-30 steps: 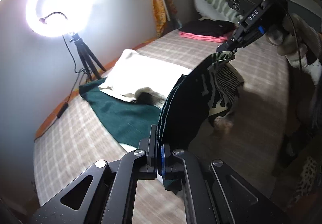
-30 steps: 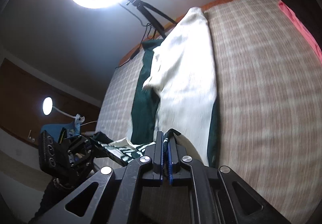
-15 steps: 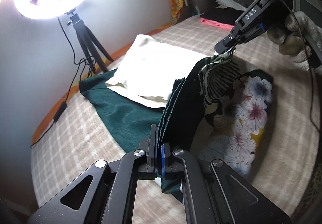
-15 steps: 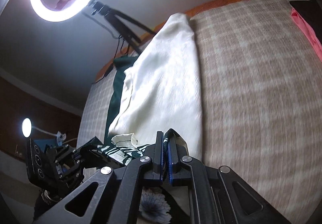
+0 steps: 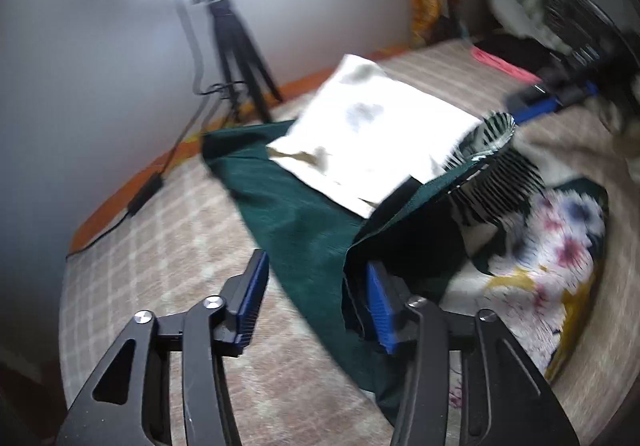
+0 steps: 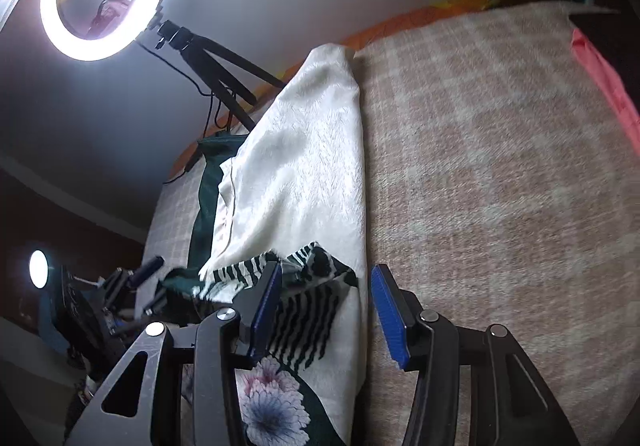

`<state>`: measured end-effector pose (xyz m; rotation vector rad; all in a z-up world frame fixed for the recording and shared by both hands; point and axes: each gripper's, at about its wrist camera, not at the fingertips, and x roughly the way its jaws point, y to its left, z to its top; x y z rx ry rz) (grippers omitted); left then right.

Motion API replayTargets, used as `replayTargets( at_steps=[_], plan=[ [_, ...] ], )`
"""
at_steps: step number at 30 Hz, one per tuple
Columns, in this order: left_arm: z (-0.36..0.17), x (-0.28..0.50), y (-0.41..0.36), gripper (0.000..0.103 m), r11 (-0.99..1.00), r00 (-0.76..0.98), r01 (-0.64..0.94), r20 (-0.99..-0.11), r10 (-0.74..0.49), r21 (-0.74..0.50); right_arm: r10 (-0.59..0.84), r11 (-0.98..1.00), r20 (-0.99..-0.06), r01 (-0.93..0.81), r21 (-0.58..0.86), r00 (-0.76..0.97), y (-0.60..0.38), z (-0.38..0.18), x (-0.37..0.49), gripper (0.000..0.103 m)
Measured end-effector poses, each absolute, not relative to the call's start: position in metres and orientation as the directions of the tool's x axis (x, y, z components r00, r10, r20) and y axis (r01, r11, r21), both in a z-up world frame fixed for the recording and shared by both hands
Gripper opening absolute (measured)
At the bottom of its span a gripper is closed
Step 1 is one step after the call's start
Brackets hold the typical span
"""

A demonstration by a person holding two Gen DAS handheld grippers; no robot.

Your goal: Fold small clothes

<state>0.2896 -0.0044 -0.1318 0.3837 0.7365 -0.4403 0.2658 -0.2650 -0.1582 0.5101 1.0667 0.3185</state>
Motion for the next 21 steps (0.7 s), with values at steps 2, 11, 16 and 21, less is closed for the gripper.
replayTargets(
  at_steps=[2, 11, 16, 21],
  plan=[
    [-0.13, 0.292, 0.002, 0.051, 0.857, 0.668, 0.484, -0.707, -0.232, 0.177, 0.474, 0.856, -0.758, -0.031, 0.517, 0.447, -0.261, -0.155, 0.258, 0.05],
    [-0.12, 0.273, 0.035, 0.051, 0.885, 0.655, 0.454, -0.712, -0.252, 0.105, 0.409, 0.912, -0.848, -0.116, 0.393, 0.337, -0.243, -0.168, 0.208, 0.05],
    [-0.133, 0.241, 0.045, 0.051, 0.881, 0.563, 0.473, -0.762, -0.319, -0.019, 0.414, 0.91, -0.858, -0.121, 0.397, 0.303, -0.242, -0.171, 0.186, 0.034],
    [-0.143, 0.225, 0.033, 0.051, 0.878, 0.536, 0.478, -0.778, -0.328, -0.04, 0.397, 0.918, -0.862, -0.112, 0.382, 0.316, -0.238, -0.172, 0.175, 0.001]
  ],
)
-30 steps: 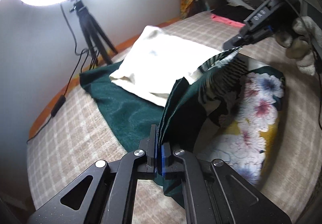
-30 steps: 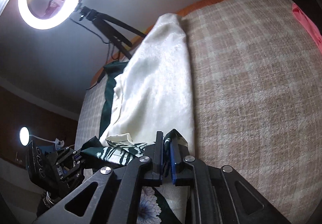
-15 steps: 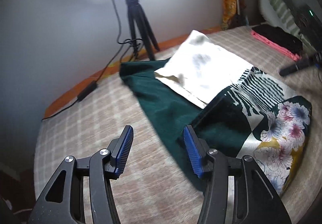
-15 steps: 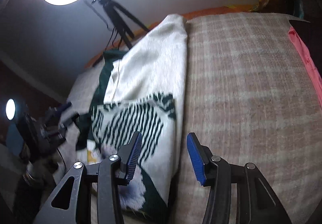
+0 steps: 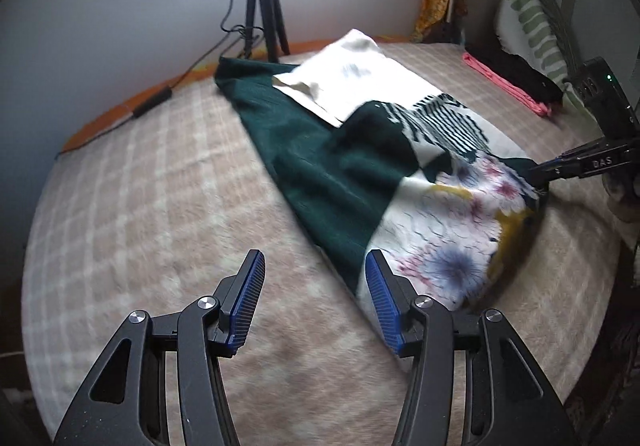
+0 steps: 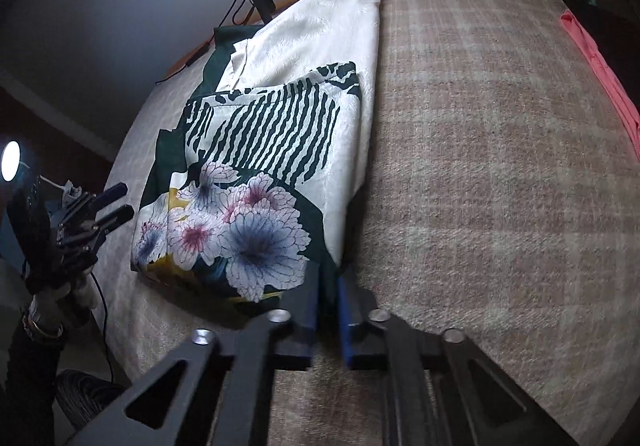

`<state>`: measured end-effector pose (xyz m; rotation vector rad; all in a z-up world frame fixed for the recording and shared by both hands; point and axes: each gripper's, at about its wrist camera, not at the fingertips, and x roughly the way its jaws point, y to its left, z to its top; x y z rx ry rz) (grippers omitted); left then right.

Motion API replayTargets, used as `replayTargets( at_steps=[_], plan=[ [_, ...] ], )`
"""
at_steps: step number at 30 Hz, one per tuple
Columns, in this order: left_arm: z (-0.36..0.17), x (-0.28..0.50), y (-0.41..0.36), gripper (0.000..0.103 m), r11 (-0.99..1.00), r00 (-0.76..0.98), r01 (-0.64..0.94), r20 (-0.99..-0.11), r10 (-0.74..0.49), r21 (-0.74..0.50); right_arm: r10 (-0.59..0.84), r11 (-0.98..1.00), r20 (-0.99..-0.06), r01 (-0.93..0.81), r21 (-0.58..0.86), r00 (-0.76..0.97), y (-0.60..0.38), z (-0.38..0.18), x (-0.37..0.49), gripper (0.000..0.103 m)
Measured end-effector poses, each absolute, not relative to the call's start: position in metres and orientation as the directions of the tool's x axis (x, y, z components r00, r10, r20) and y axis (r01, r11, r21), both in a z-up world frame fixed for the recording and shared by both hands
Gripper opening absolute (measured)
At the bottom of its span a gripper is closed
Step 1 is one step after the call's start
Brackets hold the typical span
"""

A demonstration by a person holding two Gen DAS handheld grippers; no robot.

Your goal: Fold small clothes

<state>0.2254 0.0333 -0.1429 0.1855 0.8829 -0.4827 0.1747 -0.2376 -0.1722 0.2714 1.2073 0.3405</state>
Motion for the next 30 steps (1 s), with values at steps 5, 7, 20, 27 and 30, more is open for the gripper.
replayTargets(
  at_steps=[5, 7, 20, 27, 30],
  plan=[
    [-0.155, 0.215, 0.015, 0.051, 0.87, 0.536, 0.491, -0.801, -0.266, 0.04, 0.334, 0.942, -0.878, -0.099, 0.32, 0.342, -0.246, -0.166, 0.157, 0.0],
    [-0.163, 0.213, 0.014, 0.051, 0.872, 0.537, 0.484, -0.811, -0.232, 0.071, 0.312, 0.95, -0.893, -0.111, 0.292, 0.323, -0.245, -0.172, 0.148, 0.0],
    [-0.146, 0.238, 0.011, 0.051, 0.907, 0.594, 0.42, -0.757, -0.273, 0.002, 0.293, 0.944, -0.803, -0.292, 0.156, 0.519, -0.213, -0.123, 0.162, 0.03],
    [-0.164, 0.265, -0.009, 0.051, 0.913, 0.622, 0.392, -0.764, -0.172, 0.114, 0.254, 0.95, -0.844, -0.285, 0.127, 0.473, -0.191, -0.153, 0.209, 0.027],
    [-0.17, 0.279, 0.006, 0.054, 0.933, 0.611, 0.35, -0.775, -0.159, 0.084, 0.235, 0.964, -0.865, -0.222, 0.148, 0.444, -0.21, -0.166, 0.215, 0.022]
  ],
)
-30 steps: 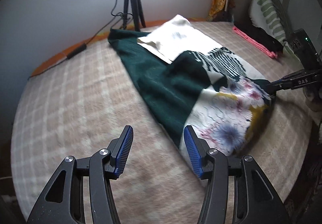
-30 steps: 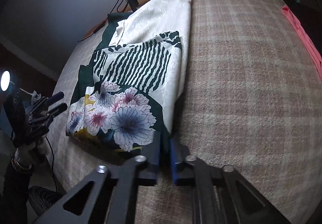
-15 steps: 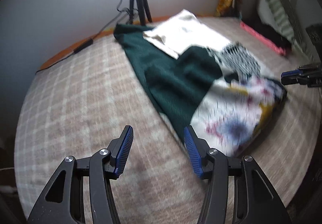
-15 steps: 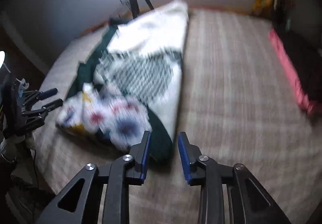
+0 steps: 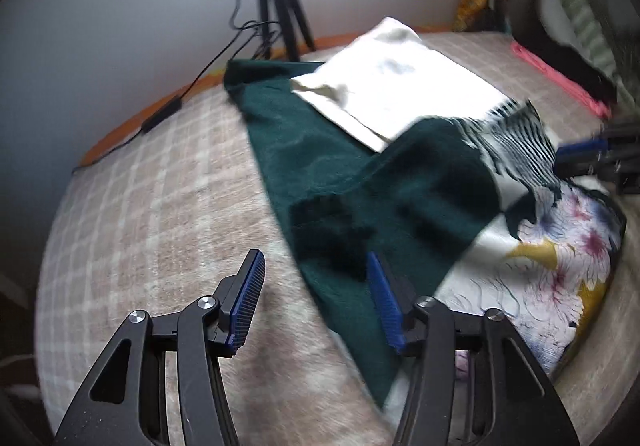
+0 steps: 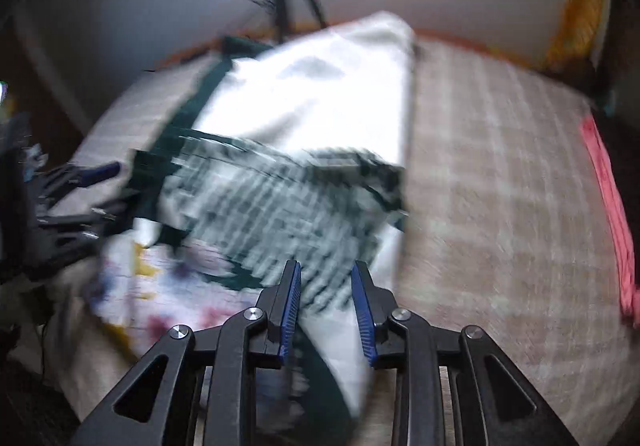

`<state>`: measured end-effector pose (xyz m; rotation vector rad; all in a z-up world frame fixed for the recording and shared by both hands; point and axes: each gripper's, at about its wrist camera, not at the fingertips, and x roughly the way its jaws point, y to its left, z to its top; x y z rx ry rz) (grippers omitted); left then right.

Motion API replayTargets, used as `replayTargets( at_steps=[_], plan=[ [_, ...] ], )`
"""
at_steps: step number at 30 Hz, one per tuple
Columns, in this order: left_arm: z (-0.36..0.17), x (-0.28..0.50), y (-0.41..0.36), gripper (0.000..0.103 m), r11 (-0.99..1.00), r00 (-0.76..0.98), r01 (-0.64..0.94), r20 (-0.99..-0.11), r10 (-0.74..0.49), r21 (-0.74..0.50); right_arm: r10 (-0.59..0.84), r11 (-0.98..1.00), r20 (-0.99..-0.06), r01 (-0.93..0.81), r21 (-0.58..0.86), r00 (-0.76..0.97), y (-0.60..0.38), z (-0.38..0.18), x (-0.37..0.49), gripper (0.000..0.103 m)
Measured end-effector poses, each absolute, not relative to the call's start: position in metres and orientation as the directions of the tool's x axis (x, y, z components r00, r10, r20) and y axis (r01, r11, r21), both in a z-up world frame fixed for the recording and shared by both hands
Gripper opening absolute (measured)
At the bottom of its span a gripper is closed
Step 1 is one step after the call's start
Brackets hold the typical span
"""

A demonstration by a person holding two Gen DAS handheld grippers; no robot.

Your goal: Fold small clothes

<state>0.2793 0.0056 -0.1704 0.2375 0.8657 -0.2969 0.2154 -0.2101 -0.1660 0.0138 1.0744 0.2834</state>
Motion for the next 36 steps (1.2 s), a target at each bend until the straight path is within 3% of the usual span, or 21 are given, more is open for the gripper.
replayTargets(
  at_steps=[4, 6, 10, 12, 18, 23, 36],
  plan=[
    [-0.163, 0.288, 0.03, 0.054, 0.947, 0.615, 0.316, -0.773, -0.156, 0.061, 0.237, 0.966, -0.88, -0.195, 0.17, 0.412, -0.226, -0.159, 0.216, 0.028],
    [-0.153, 0.296, 0.045, 0.054, 0.953, 0.625, 0.3, -0.762, -0.169, 0.035, 0.305, 0.948, -0.865, -0.214, 0.236, 0.398, -0.235, -0.155, 0.218, 0.031],
    [-0.129, 0.323, 0.072, 0.054, 0.96, 0.64, 0.263, -0.727, -0.249, -0.096, 0.373, 0.927, -0.829, -0.214, 0.309, 0.418, -0.248, -0.139, 0.237, 0.042],
    [-0.122, 0.338, 0.078, 0.054, 0.955, 0.643, 0.254, -0.712, -0.284, -0.152, 0.397, 0.917, -0.803, -0.21, 0.338, 0.445, -0.254, -0.129, 0.256, 0.053],
    [-0.119, 0.394, 0.078, 0.061, 0.922, 0.609, 0.274, -0.693, -0.386, -0.273, 0.441, 0.897, -0.756, -0.202, 0.394, 0.484, -0.269, -0.113, 0.317, 0.062],
    [-0.134, 0.438, 0.075, 0.061, 0.892, 0.564, 0.246, -0.692, -0.451, -0.38, 0.474, 0.877, -0.744, -0.178, 0.446, 0.472, -0.277, -0.124, 0.368, 0.064],
    [-0.175, 0.501, 0.052, 0.061, 0.872, 0.485, 0.225, -0.726, -0.488, -0.435, 0.529, 0.844, -0.738, -0.172, 0.507, 0.42, -0.266, -0.168, 0.444, 0.066]
  ],
)
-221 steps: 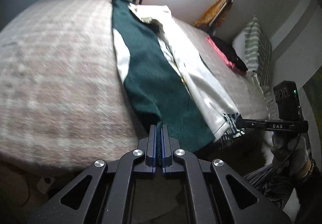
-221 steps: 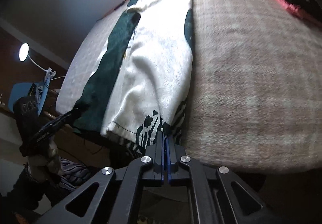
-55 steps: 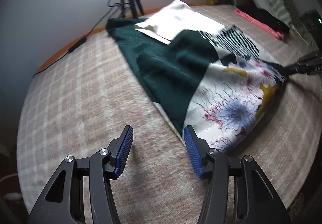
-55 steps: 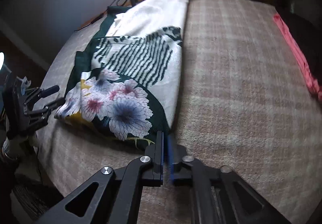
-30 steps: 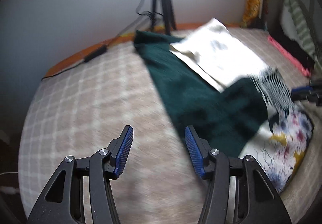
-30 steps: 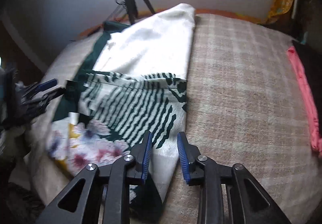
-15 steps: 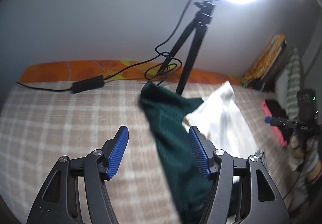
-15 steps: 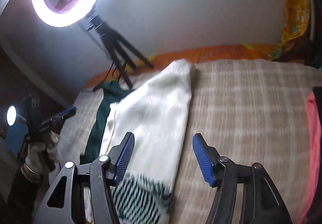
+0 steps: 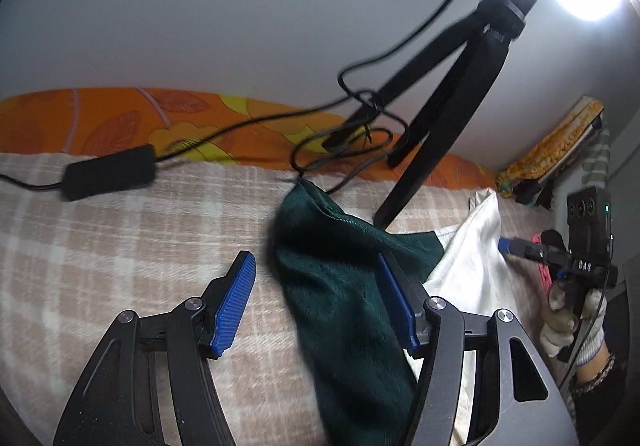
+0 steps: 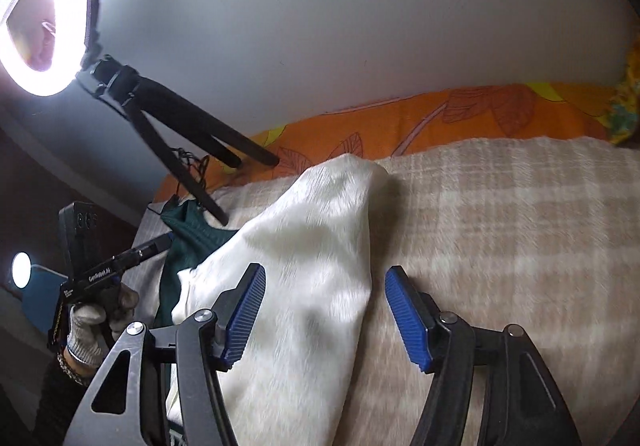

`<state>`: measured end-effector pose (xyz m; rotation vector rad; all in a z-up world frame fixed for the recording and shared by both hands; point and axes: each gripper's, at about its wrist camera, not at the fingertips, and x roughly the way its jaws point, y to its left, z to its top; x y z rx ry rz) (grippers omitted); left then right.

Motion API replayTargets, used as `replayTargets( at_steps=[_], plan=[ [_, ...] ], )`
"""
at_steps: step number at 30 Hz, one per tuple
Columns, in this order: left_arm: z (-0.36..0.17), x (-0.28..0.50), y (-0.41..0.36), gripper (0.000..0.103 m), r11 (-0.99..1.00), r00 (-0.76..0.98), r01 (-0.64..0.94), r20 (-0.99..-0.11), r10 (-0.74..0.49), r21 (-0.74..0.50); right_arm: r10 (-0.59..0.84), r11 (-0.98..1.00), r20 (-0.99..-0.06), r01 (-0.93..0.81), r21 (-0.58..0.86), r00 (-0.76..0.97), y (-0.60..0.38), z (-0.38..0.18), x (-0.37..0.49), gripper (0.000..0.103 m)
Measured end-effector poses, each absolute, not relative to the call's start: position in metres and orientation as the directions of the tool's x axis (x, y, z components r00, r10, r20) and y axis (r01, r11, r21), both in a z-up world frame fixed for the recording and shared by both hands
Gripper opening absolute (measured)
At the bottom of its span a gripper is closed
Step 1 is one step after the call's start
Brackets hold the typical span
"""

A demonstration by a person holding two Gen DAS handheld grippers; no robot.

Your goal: Fold small clothes

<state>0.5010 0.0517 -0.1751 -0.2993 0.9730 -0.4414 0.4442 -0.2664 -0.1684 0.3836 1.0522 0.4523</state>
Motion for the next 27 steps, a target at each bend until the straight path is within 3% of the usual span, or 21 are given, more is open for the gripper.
replayTargets(
  at_steps=[6, 7, 8, 11, 13, 14, 18, 27],
  plan=[
    [-0.174, 0.507, 0.04, 0.057, 0.886, 0.505, 0.247, -0.728, -0.463, -0.392, 0.548, 0.832, -0.724, -0.177, 0.526, 0.419, -0.262, -0.172, 0.462, 0.067],
    [-0.174, 0.508, 0.04, 0.051, 0.888, 0.509, 0.238, -0.728, -0.46, -0.394, 0.553, 0.828, -0.72, -0.175, 0.533, 0.42, -0.262, -0.171, 0.463, 0.067],
    [-0.174, 0.509, 0.04, 0.038, 0.885, 0.508, 0.235, -0.725, -0.464, -0.402, 0.556, 0.825, -0.716, -0.174, 0.537, 0.423, -0.262, -0.171, 0.464, 0.063],
    [-0.173, 0.51, 0.037, 0.013, 0.882, 0.513, 0.245, -0.719, -0.47, -0.402, 0.561, 0.821, -0.714, -0.175, 0.543, 0.418, -0.258, -0.171, 0.467, 0.032],
    [-0.169, 0.508, 0.035, 0.007, 0.882, 0.532, 0.258, -0.704, -0.471, -0.395, 0.551, 0.83, -0.725, -0.181, 0.528, 0.413, -0.253, -0.17, 0.465, 0.021],
    [-0.167, 0.506, 0.036, 0.004, 0.879, 0.543, 0.262, -0.693, -0.475, -0.398, 0.54, 0.838, -0.731, -0.191, 0.511, 0.416, -0.249, -0.168, 0.464, 0.01],
    [-0.152, 0.495, 0.036, 0.002, 0.875, 0.584, 0.292, -0.653, -0.483, -0.386, 0.522, 0.851, -0.719, -0.227, 0.473, 0.459, -0.241, -0.146, 0.453, 0.003],
    [-0.102, 0.445, 0.033, 0.001, 0.867, 0.635, 0.38, -0.59, -0.499, -0.323, 0.509, 0.861, -0.686, -0.31, 0.403, 0.52, -0.233, -0.087, 0.405, 0.002]
  ],
)
